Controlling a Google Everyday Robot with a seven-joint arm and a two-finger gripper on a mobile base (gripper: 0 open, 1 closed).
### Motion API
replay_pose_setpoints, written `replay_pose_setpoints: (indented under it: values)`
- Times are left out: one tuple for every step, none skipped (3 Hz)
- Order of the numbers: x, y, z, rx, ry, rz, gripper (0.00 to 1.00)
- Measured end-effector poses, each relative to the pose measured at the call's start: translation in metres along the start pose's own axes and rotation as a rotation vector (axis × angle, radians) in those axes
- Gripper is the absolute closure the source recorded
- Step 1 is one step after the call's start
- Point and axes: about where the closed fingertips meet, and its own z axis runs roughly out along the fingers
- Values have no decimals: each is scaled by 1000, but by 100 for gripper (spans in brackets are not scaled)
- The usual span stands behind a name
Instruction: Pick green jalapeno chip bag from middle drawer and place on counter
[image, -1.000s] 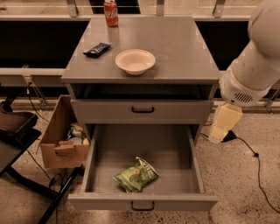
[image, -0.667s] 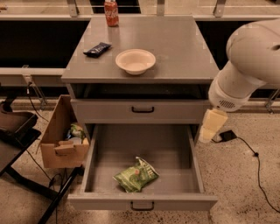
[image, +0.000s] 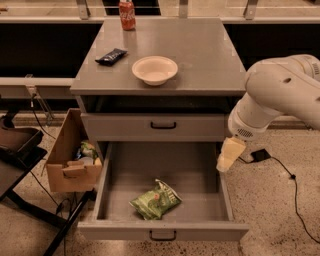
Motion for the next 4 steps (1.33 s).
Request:
replay_pose_setpoints:
  values:
    - [-1, 1, 0, -2, -1, 1, 0]
    - [-22, 27, 42, -61, -29, -17, 0]
    - [-57, 55, 101, -124, -75, -18, 0]
    - [-92, 74, 152, -174, -119, 3, 0]
